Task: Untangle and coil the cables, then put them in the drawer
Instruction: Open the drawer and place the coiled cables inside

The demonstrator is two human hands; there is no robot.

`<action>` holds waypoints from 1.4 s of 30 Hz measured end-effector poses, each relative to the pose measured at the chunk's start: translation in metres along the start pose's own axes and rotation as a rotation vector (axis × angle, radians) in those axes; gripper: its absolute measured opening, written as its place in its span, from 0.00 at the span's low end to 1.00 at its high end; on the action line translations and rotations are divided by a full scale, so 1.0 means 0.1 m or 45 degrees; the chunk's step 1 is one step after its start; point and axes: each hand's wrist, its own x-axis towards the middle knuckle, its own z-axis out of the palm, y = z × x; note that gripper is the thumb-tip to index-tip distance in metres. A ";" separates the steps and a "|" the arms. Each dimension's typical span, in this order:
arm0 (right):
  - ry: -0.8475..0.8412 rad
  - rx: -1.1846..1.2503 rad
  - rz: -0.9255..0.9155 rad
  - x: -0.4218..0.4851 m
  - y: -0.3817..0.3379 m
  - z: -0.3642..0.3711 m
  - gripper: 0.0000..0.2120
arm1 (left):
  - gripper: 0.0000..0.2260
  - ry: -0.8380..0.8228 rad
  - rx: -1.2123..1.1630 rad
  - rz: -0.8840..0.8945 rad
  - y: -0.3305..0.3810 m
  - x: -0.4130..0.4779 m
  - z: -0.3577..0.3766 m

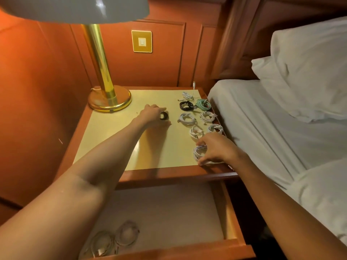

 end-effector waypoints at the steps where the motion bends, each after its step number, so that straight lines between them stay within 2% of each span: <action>1: 0.004 0.014 0.002 -0.01 0.00 0.00 0.35 | 0.30 0.041 -0.013 0.015 -0.01 0.01 0.01; 3: 0.023 0.029 -0.001 -0.06 -0.02 0.00 0.32 | 0.23 0.067 -0.052 0.016 0.00 -0.02 0.00; 6: 0.110 0.059 -0.030 -0.22 -0.13 -0.03 0.32 | 0.24 0.053 -0.075 0.045 0.00 -0.29 -0.13; 10: 0.158 0.149 -0.162 -0.66 -0.43 0.03 0.35 | 0.23 0.078 -0.171 0.223 0.04 -1.19 -0.26; 14: 0.047 0.169 -0.247 -1.08 -0.67 0.42 0.32 | 0.23 -0.021 -0.233 0.420 0.22 -2.35 -0.21; 18: -0.183 -0.026 -0.205 -1.18 -0.78 0.91 0.28 | 0.24 -0.202 -0.142 0.536 0.31 -2.98 0.28; 22: -0.322 -0.064 -0.151 -1.11 -0.83 1.33 0.26 | 0.23 -0.422 -0.059 0.452 0.35 -3.01 0.82; 27: -0.384 0.029 -0.130 -1.03 -0.91 1.54 0.27 | 0.21 -0.479 -0.090 0.310 0.28 -2.92 1.25; 30: -0.389 0.067 -0.125 -0.99 -0.91 1.57 0.30 | 0.21 -0.497 -0.118 0.271 0.22 -2.87 1.32; 35: -0.423 0.208 -0.124 -1.07 -0.82 1.47 0.36 | 0.25 -0.681 -0.253 0.257 0.21 -2.80 1.16; 37: -0.406 0.301 -0.135 -1.12 -0.73 1.28 0.34 | 0.31 -0.749 -0.285 0.245 0.21 -2.79 1.04; 38: -0.370 0.355 -0.151 -1.13 -0.66 1.16 0.30 | 0.30 -0.752 -0.257 0.252 0.21 -2.78 0.95; 40: -0.214 0.504 -0.147 -1.15 -0.45 0.81 0.20 | 0.21 -0.740 -0.262 0.299 0.27 -2.71 0.68; 42: 0.096 0.622 -0.054 -1.12 -0.18 0.43 0.14 | 0.13 -0.714 -0.468 0.342 0.44 -2.54 0.31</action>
